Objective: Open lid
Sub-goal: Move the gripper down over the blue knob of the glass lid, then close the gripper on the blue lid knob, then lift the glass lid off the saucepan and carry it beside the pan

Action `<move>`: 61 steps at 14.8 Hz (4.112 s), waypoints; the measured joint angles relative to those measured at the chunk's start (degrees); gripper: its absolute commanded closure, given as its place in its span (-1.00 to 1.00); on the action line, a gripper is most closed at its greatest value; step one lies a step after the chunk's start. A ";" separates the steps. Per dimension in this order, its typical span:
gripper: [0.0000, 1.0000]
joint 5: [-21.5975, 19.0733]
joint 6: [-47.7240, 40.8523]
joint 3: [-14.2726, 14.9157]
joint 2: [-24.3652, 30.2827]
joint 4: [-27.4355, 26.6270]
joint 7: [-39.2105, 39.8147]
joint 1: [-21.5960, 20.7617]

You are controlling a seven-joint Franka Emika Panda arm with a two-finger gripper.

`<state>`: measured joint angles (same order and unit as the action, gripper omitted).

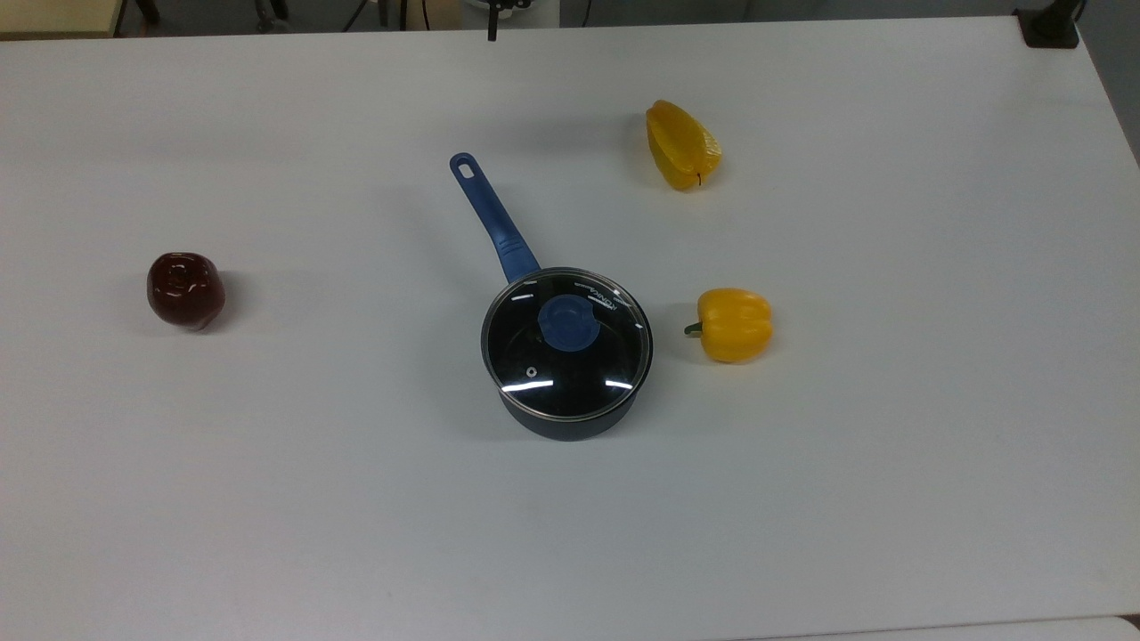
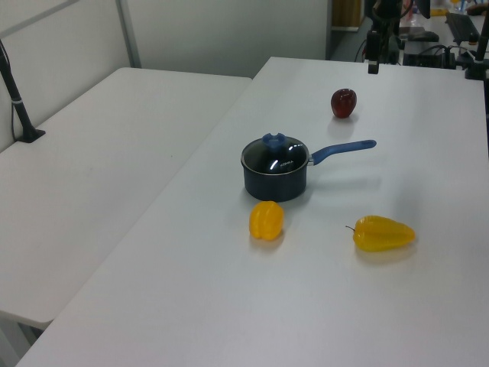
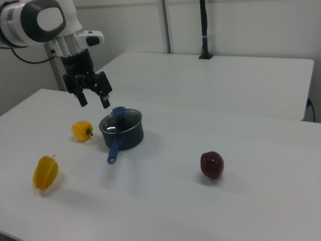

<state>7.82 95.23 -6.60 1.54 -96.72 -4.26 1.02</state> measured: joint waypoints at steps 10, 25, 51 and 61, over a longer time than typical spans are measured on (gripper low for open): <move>-1.00 -0.71 0.96 -0.07 -1.96 1.91 -0.20 0.72; -1.00 -3.13 34.76 -1.10 -24.62 9.39 11.72 -3.65; 0.22 -3.14 38.69 -1.10 -28.21 9.67 10.73 -6.45; 0.22 -3.13 29.84 -0.68 -19.68 7.69 10.48 2.56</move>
<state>4.69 125.07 -7.28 -18.13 -89.03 6.22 3.58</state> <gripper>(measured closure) 0.396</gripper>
